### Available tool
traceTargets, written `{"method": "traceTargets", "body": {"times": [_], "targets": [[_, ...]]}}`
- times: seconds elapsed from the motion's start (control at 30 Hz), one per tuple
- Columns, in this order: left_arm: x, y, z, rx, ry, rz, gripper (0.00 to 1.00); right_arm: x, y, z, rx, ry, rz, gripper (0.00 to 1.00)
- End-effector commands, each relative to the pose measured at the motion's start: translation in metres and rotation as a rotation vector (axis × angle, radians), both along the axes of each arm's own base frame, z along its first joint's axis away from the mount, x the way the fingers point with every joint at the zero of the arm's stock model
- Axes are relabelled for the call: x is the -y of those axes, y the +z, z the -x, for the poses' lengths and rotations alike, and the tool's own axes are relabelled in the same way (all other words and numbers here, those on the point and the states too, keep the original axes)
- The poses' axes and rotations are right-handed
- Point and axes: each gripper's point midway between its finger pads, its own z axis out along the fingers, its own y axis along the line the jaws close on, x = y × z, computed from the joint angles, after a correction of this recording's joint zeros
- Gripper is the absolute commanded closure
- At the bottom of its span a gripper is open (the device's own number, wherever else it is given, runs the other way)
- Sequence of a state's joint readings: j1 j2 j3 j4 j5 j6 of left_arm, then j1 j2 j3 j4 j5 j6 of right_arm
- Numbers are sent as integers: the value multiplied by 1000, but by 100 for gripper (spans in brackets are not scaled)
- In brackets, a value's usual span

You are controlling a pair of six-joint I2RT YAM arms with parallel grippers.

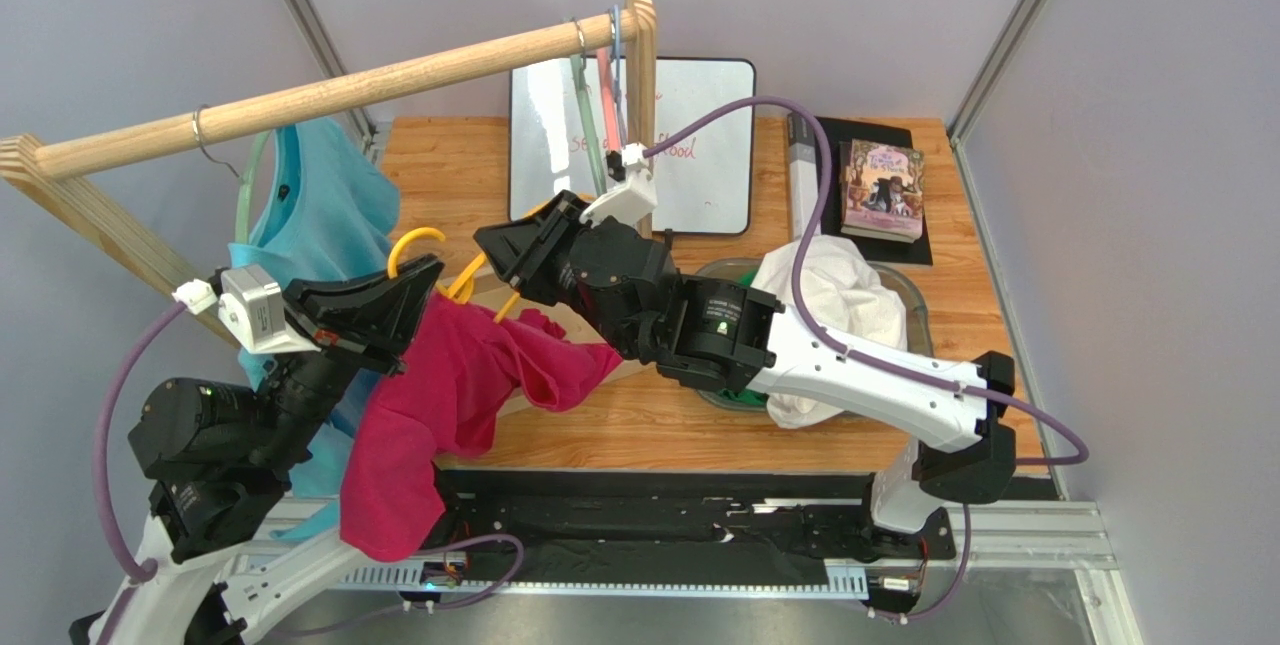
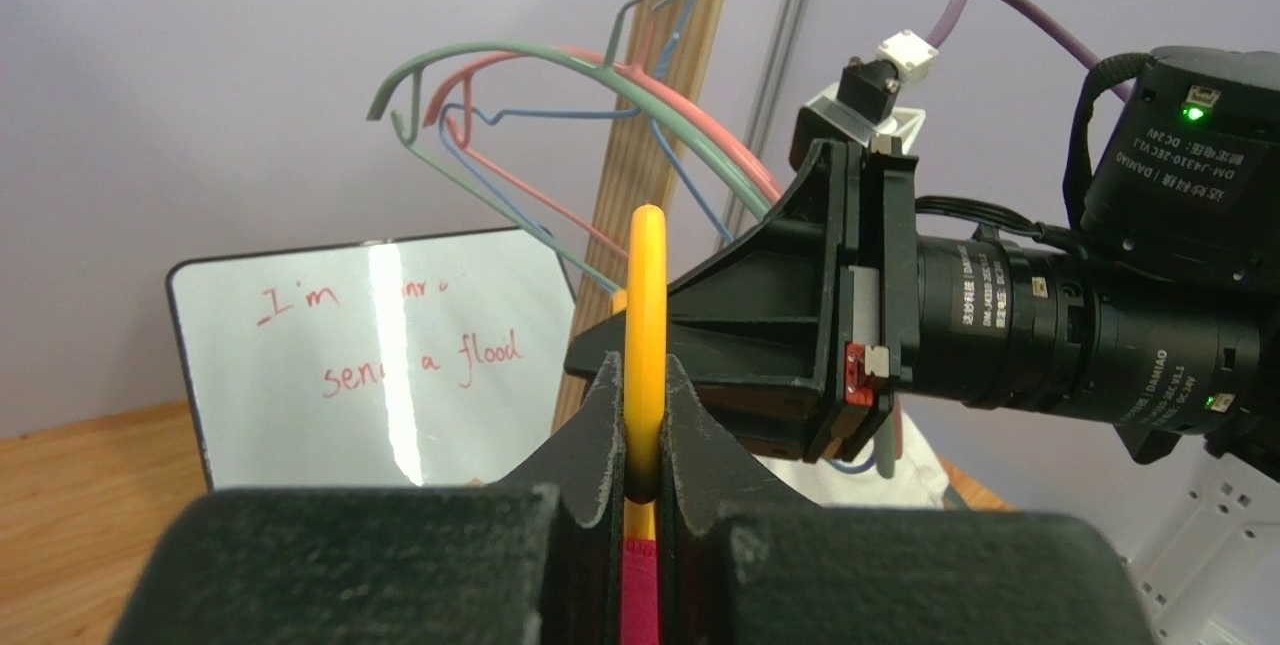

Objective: Remove the t-shirt from the hanger
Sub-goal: Remove the tshirt from the hanger, then pass the hanger from the right arm to the left

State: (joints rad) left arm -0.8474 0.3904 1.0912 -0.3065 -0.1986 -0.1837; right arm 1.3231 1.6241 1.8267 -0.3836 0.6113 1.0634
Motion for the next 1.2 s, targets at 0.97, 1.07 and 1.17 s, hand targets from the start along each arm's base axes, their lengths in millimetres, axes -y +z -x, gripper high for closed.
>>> {"method": "traceTargets", "body": {"times": [0.97, 1.07, 1.17], "targets": [[-80, -54, 52, -366, 51, 203, 51, -17, 22, -12, 111, 465, -124, 100], [-92, -66, 59, -403, 64, 221, 52, -14, 22, -3, 91, 501, -172, 100], [-88, -89, 55, -492, 88, 171, 51, -12, 24, 0, 63, 504, -206, 100]]}}
